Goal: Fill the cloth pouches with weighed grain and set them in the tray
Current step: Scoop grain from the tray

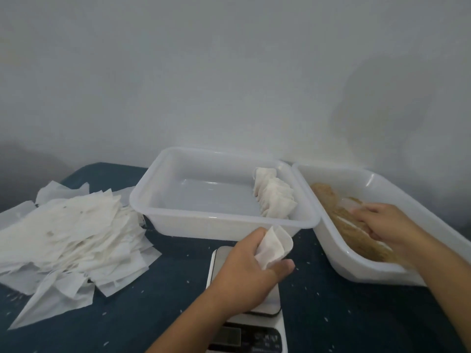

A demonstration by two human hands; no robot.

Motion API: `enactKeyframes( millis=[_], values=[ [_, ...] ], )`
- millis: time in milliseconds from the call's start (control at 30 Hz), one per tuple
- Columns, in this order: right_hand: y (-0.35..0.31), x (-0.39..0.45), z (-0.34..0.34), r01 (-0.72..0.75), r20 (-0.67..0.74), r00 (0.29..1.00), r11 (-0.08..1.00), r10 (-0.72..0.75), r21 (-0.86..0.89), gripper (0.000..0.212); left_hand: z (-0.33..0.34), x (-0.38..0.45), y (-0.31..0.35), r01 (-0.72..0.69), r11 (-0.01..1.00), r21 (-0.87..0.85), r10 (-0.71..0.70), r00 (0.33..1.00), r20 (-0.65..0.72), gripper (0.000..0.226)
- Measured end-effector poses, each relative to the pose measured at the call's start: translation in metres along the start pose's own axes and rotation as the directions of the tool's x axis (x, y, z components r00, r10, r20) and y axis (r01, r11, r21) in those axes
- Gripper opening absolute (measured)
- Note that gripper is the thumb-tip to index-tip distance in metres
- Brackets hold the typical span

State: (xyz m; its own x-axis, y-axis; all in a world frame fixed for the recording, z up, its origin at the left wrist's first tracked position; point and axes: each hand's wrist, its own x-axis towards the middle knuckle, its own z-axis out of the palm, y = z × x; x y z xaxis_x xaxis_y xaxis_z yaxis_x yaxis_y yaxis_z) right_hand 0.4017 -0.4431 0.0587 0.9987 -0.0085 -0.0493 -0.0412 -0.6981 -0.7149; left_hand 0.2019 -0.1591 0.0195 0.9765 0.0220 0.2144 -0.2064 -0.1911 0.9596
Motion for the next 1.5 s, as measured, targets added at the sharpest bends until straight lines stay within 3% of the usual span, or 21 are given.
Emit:
enactKeyframes(
  millis=[400, 533, 700, 800, 933, 1033, 1133, 1367, 1500],
  values=[
    [0.002, -0.030, -0.004, 0.050, -0.158, 0.987, 0.939, 0.005, 0.341, 0.004, -0.002, 0.002, -0.001, 0.024, 1.000, -0.009, -0.025, 0.998, -0.051, 0.022],
    [0.000, -0.040, -0.006, 0.060, -0.189, 0.982, 0.928, 0.011, 0.368, 0.012, -0.003, 0.002, -0.005, 0.046, 0.999, 0.009, -0.046, 0.997, -0.061, 0.020],
    [-0.008, -0.063, -0.015, 0.111, -0.232, 0.972, 0.919, -0.022, 0.379, 0.001, -0.005, 0.005, -0.009, 0.065, 0.998, -0.009, -0.065, 0.994, -0.092, 0.016],
    [-0.014, -0.078, -0.021, 0.135, -0.237, 0.971, 0.902, -0.038, 0.410, 0.012, -0.006, 0.007, -0.011, 0.065, 0.998, -0.016, -0.066, 0.992, -0.108, 0.016],
    [-0.024, -0.103, -0.030, 0.151, -0.152, 0.984, 0.886, -0.092, 0.438, 0.032, -0.009, 0.008, -0.015, 0.070, 0.997, 0.030, -0.066, 0.990, -0.122, 0.017],
    [-0.027, -0.121, -0.031, 0.133, 0.005, 0.988, 0.865, -0.155, 0.484, 0.049, -0.011, 0.009, -0.017, 0.063, 0.997, 0.054, -0.056, 0.991, -0.122, 0.017],
    [-0.027, -0.136, -0.026, 0.073, 0.151, 0.971, 0.827, -0.188, 0.558, 0.053, -0.017, 0.011, -0.019, 0.054, 0.997, 0.051, -0.047, 0.991, -0.128, 0.016],
    [-0.031, -0.158, -0.007, 0.108, 0.221, 0.946, 0.875, -0.235, 0.471, 0.084, -0.022, 0.012, -0.021, 0.055, 0.998, -0.014, -0.056, 0.992, -0.116, 0.015],
    [-0.038, -0.164, 0.000, 0.085, 0.287, 0.928, 0.886, -0.236, 0.455, 0.085, -0.024, 0.013, -0.021, 0.099, 0.992, -0.072, -0.107, 0.987, -0.117, 0.018]
  ],
)
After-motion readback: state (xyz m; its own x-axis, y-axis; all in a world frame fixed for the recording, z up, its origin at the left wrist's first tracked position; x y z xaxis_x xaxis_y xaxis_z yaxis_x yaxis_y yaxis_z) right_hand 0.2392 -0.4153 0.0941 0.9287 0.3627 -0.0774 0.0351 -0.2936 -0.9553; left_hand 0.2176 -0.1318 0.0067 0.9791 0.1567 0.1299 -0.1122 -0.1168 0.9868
